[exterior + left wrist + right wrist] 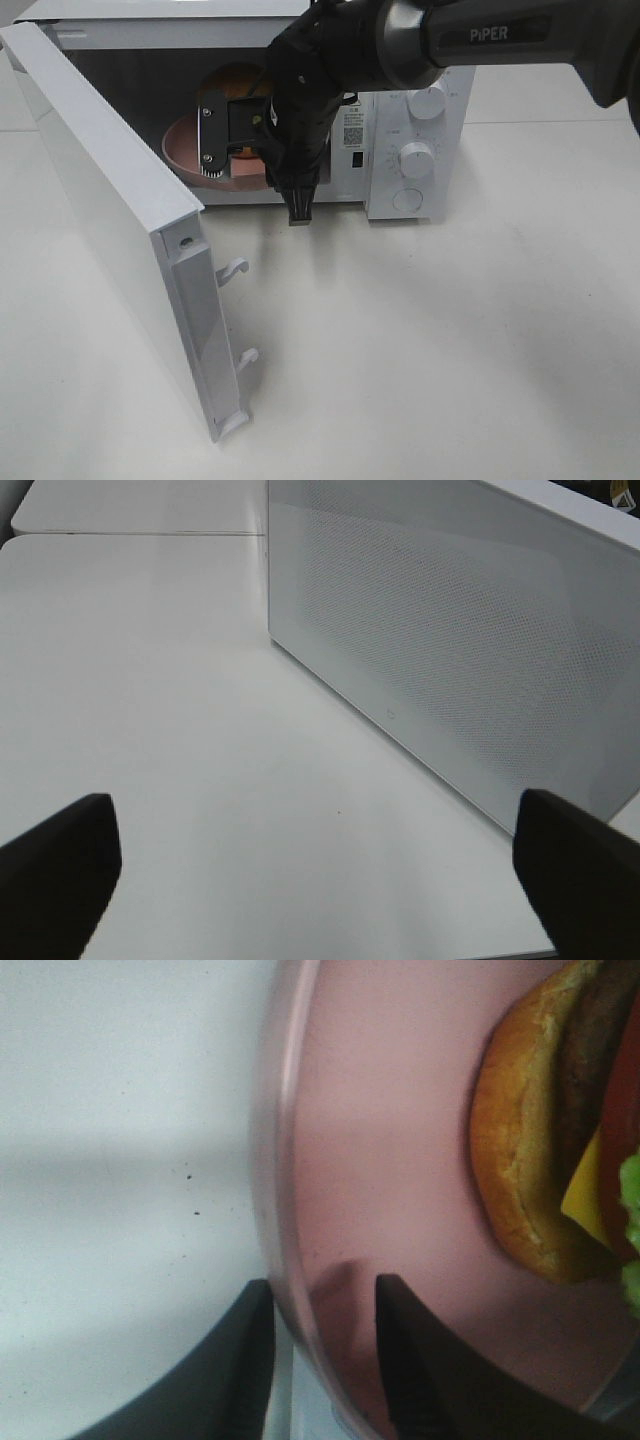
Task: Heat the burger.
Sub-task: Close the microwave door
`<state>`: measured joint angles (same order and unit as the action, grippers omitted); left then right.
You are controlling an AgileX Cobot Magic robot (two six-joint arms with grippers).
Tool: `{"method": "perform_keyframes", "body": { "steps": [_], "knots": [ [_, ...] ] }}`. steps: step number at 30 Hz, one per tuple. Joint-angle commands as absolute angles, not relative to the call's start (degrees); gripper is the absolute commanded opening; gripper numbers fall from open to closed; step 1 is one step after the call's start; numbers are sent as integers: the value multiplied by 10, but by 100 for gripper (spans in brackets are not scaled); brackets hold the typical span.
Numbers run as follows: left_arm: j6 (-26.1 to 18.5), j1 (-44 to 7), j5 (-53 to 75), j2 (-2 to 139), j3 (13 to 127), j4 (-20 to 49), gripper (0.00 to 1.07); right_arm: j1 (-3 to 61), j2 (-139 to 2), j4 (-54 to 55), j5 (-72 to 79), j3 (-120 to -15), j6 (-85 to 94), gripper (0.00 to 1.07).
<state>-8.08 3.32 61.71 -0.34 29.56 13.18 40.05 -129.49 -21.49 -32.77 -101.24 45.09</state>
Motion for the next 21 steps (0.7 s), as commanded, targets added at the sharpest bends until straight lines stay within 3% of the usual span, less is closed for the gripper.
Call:
{"method": "perform_keyframes", "body": {
  "steps": [1,15,17,21],
  "knots": [
    [-81,32,614,-11,295,135,100,399,-1294,-219,-319,-1016,441,37],
    [-81,32,614,-11,295,135,100,399,-1292,-219,-324,-1016,408,42],
    [-81,32,614,-11,295,135,100,399,-1283,-218,-325,-1015,407,52],
    [-81,32,614,-11,295,135,100,399,-1274,-218,-325,-1011,406,62]
  ]
}}
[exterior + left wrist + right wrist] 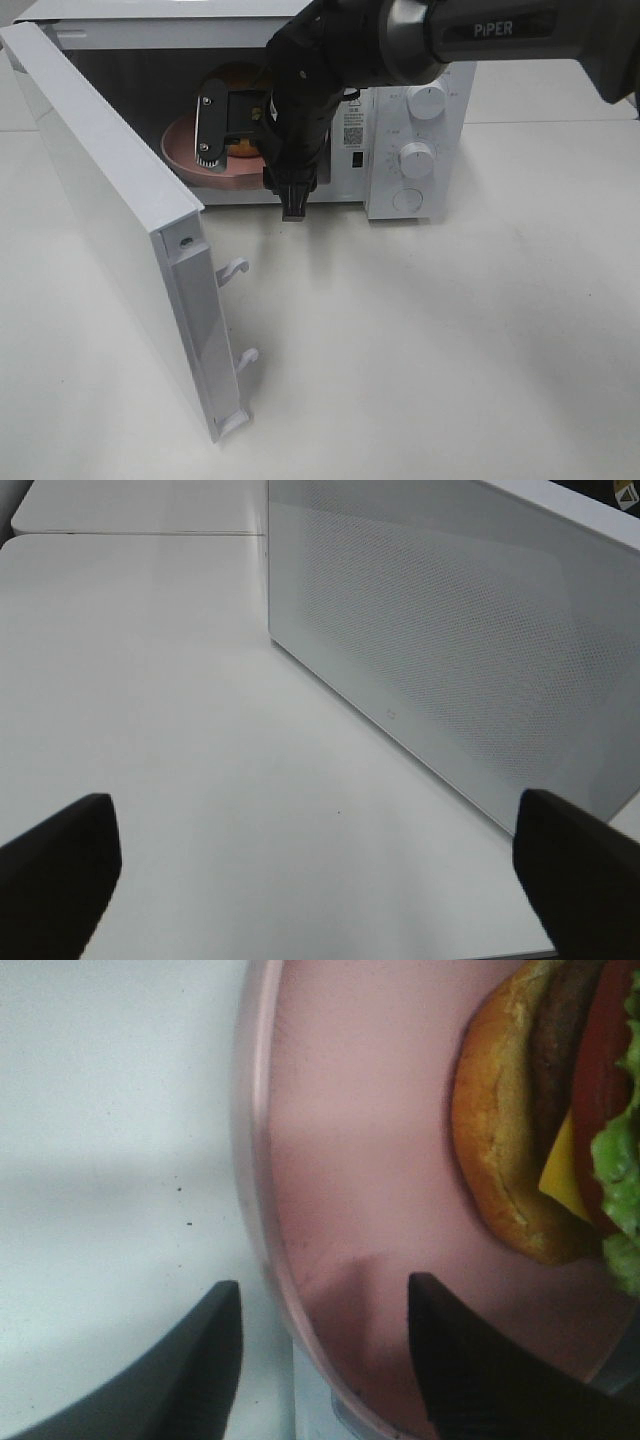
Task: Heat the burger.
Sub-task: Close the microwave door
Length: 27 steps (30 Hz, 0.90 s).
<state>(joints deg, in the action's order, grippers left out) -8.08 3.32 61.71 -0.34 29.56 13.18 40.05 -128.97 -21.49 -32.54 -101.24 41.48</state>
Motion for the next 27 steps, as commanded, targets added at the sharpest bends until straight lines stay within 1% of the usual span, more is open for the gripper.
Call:
{"method": "perform_keyframes", "body": {
  "steps": [1,2,3,6,27],
  "knots": [
    [-81,32,614,-11,295,135,100,399,-1267,-218,-324,-999,406,67],
    [-81,32,614,-11,295,135,100,399,-1267,-218,-324,-999,406,67],
    [-81,32,614,-11,295,135,100,399,-1260,-219,-319,-985,406,71],
    [-81,32,614,-11,295,135,100,399,-1246,-219,-308,-963,406,75],
    [-81,32,614,-11,295,135,100,399,-1135,-204,-275,-820,406,75]
  ]
}}
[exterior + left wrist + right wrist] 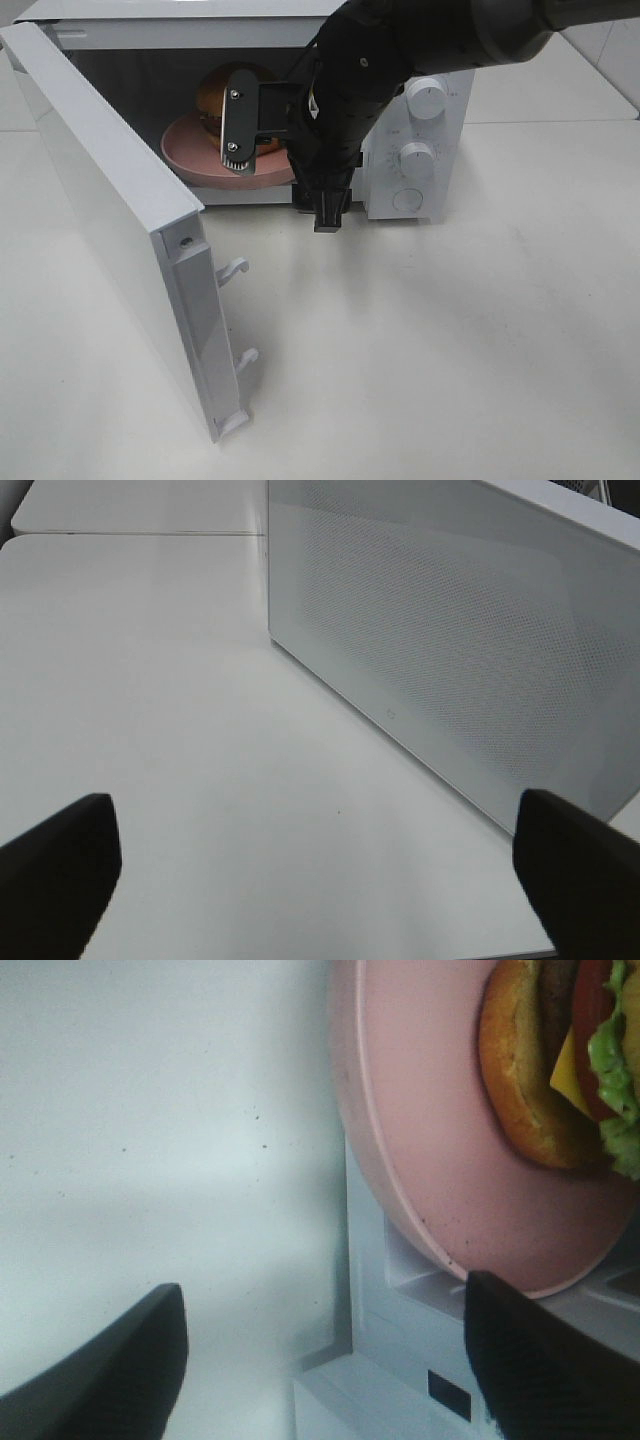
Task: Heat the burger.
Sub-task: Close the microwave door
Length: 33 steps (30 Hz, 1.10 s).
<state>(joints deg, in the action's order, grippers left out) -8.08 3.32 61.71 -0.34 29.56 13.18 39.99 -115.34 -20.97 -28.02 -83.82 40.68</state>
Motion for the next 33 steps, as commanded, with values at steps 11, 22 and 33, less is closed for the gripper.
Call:
{"method": "perform_keyframes", "body": {
  "steps": [11,22,33],
  "knots": [
    [-81,32,614,-11,295,135,100,399,-1049,-176,-274,-729,363,75],
    [-81,32,614,-11,295,135,100,399,-956,-174,-278,-637,234,75],
    [-81,32,614,-11,295,135,100,397,-853,-163,-308,-553,101,75]
  ]
}}
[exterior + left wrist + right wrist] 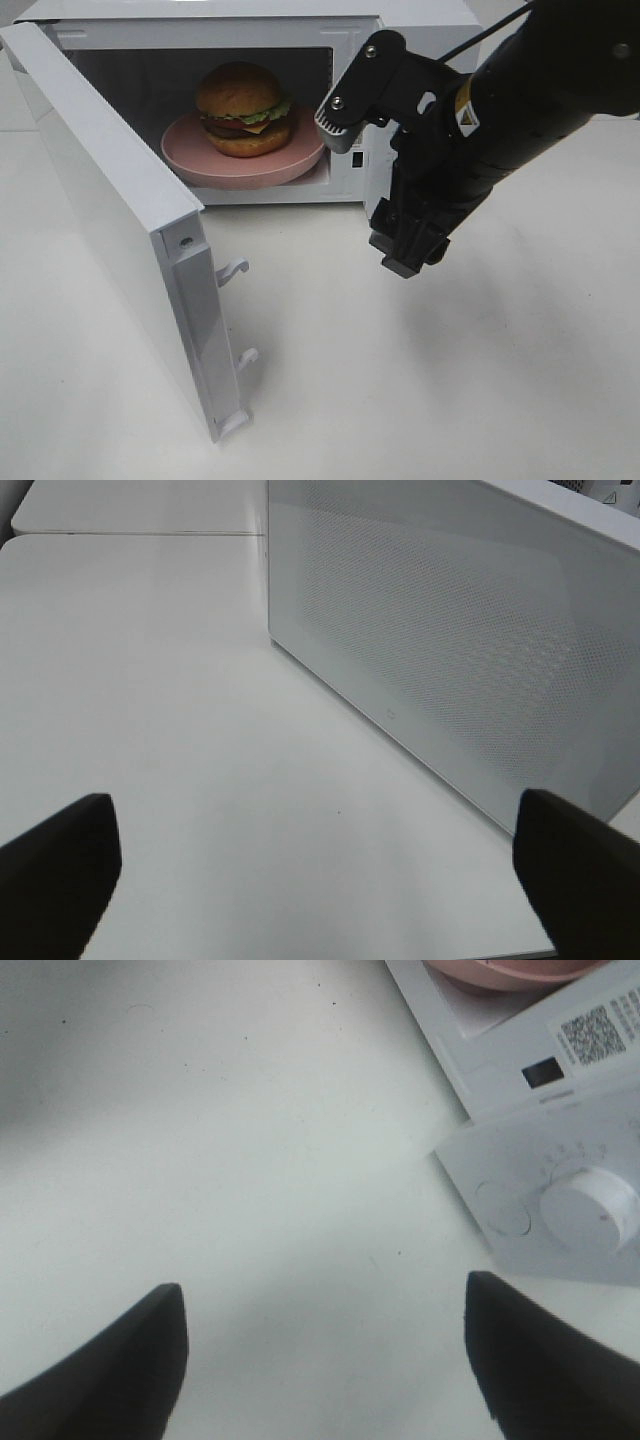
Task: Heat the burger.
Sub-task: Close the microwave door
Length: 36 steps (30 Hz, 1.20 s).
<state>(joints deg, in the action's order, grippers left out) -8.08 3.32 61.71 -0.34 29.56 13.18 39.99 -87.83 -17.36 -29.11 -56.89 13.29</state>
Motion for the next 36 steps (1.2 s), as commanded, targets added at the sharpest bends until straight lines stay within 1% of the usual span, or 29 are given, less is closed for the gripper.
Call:
{"method": "perform_keyframes", "body": {
  "steps": [1,7,9,10,12,15,17,19,20,27,36],
  "knots": [
    [-81,32,614,-11,295,135,100,397,-836,-149,-324,-545,87,75],
    [-81,32,614,-11,295,135,100,381,-800,-115,-360,-531,57,75],
    [-81,32,614,-11,295,135,100,343,-771,-99,-391,-515,30,75],
    [-81,32,614,-11,295,135,100,343,-771,-99,-391,-515,30,75],
    [-81,32,614,-11,295,135,100,314,-744,-99,-418,-505,10,75],
    [-81,32,614,-11,295,135,100,295,-725,-99,-440,-501,0,75],
    [-81,32,614,-11,295,135,100,264,-692,-100,-465,-497,-23,75],
    [-81,32,614,-11,295,135,100,254,-678,-100,-473,-497,-30,75],
    [-81,32,614,-11,295,135,100,242,-650,-101,-486,-496,-41,75],
    [-81,32,614,-11,295,135,100,239,-576,-104,-535,-475,-49,75],
    [-81,32,614,-11,295,135,100,239,-438,-104,-563,-399,-57,75]
  ]
}}
